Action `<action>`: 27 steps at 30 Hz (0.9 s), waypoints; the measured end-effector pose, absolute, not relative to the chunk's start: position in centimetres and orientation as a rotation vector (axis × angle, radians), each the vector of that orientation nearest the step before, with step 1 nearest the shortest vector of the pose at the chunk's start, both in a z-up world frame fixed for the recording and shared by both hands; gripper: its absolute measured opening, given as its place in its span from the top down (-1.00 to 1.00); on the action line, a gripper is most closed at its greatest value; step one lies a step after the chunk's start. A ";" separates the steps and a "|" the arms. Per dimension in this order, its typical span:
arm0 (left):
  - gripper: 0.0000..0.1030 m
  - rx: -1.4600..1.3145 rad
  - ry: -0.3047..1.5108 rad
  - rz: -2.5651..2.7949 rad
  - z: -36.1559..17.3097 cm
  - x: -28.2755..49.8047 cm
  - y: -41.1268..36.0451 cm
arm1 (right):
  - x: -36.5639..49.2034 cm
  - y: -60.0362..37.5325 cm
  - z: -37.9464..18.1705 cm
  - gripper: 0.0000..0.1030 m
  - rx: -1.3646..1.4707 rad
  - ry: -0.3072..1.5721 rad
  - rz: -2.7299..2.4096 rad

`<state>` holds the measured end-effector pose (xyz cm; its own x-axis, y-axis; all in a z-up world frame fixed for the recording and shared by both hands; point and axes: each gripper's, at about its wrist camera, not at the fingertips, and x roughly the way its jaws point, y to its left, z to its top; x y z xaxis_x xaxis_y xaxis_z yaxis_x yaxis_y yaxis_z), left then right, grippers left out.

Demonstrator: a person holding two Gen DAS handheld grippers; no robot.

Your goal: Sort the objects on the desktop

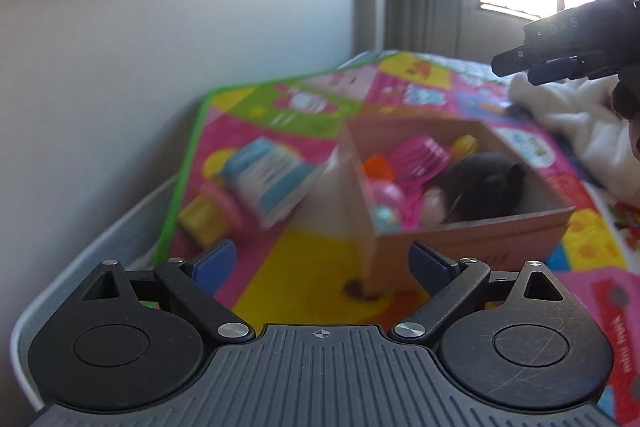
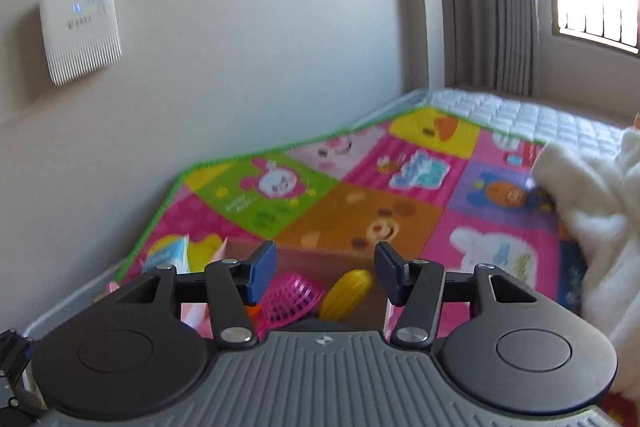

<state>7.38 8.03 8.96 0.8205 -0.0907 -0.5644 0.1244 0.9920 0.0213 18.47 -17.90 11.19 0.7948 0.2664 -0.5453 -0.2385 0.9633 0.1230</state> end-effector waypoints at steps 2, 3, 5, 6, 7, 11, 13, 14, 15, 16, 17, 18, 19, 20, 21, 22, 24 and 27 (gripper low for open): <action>-0.88 0.050 0.608 -0.103 8.3 7.4 9.4 | 18.8 -14.5 10.3 -0.05 -0.006 0.608 0.330; -0.88 0.044 0.611 -0.096 8.1 7.5 10.0 | 18.9 -12.6 10.1 -0.05 -0.039 0.609 0.366; -0.88 0.022 0.620 -0.078 8.2 7.7 11.4 | 19.8 -8.4 9.9 -0.08 -0.086 0.628 0.447; -0.89 0.013 0.624 -0.072 8.1 7.7 12.0 | 20.4 -6.5 9.7 -0.15 -0.109 0.643 0.480; -0.90 0.009 0.628 -0.071 8.2 7.9 12.3 | 21.2 -4.6 9.4 -0.18 -0.132 0.659 0.504; -0.93 -0.004 0.637 -0.071 7.9 7.5 13.5 | 25.0 1.9 7.5 -0.19 -0.180 0.725 0.552; -0.94 -0.015 0.640 -0.069 7.7 7.1 14.1 | 26.5 4.3 6.4 -0.21 -0.202 0.757 0.539; -0.94 -0.017 0.641 -0.068 7.6 6.9 14.3 | 27.3 5.2 5.7 -0.28 -0.206 0.781 0.512; -0.94 -0.016 0.641 -0.067 7.4 6.7 14.4 | 28.2 5.6 5.0 -0.47 -0.204 0.813 0.481; -0.94 -0.013 0.643 -0.066 7.3 6.6 14.5 | 29.0 5.7 4.1 -0.56 -0.195 0.854 0.449; -0.95 -0.011 0.646 -0.066 7.1 6.4 14.7 | 29.6 5.6 3.4 -0.57 -0.187 0.897 0.428; -0.95 -0.011 0.650 -0.066 7.0 6.3 14.8 | 29.8 5.5 2.9 -0.32 -0.183 0.931 0.430; -0.95 -0.015 0.654 -0.067 7.0 6.2 15.0 | 29.7 5.5 2.7 -0.02 -0.191 0.943 0.445; -0.95 -0.020 0.655 -0.067 7.0 5.9 15.2 | 28.9 5.6 3.1 0.09 -0.216 0.926 0.445; -0.95 -0.024 0.653 -0.066 7.0 5.6 15.3 | 27.8 5.5 3.7 0.09 -0.242 0.886 0.449; -0.95 -0.026 0.652 -0.066 7.0 5.3 15.4 | 26.6 5.4 4.6 0.10 -0.265 0.842 0.462; -0.95 -0.027 0.654 -0.074 6.9 4.7 15.2 | 24.3 4.8 6.5 0.10 -0.269 0.793 0.496; -0.96 -0.021 0.649 -0.104 7.0 3.5 14.6 | 20.5 3.1 9.5 0.09 -0.233 0.812 0.599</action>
